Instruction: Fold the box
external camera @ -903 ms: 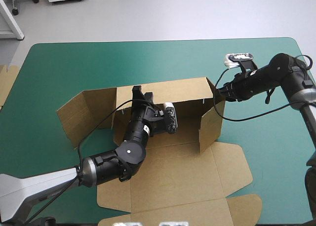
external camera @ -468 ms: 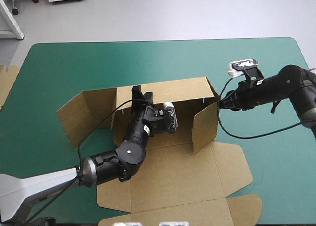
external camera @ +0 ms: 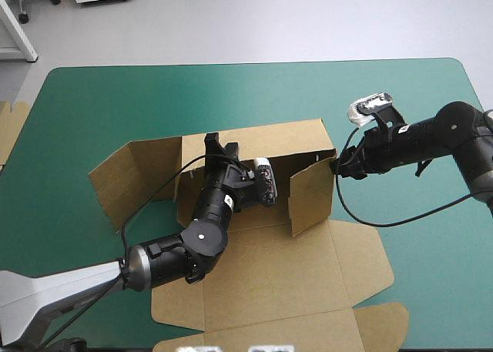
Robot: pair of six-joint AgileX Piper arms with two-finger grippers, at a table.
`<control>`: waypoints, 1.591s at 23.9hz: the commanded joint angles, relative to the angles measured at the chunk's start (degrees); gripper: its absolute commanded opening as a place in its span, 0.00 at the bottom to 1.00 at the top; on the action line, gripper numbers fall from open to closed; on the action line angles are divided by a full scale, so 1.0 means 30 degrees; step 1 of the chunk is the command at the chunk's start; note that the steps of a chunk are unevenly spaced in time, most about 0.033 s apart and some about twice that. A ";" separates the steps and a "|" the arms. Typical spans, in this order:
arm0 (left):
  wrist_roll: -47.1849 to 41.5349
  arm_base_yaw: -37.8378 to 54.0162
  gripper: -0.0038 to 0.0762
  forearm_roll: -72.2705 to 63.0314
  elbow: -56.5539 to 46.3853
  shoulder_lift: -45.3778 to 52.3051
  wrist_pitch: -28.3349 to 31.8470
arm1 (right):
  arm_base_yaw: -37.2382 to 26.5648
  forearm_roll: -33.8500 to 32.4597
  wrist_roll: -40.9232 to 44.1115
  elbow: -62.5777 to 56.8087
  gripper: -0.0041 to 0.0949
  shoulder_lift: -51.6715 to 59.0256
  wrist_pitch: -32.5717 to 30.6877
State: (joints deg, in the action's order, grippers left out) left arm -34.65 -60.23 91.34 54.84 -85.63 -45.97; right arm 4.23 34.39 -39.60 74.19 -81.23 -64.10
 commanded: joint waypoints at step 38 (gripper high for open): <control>-0.1000 -0.0169 0.03 0.0915 0.0402 0.0658 -0.0395 | 0.1870 0.0459 -0.0014 0.0054 0.54 -0.0341 0.2549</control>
State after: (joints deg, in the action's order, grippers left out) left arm -35.75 -60.23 91.66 54.63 -85.63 -45.92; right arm 9.92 34.34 -39.90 73.41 -83.93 -58.87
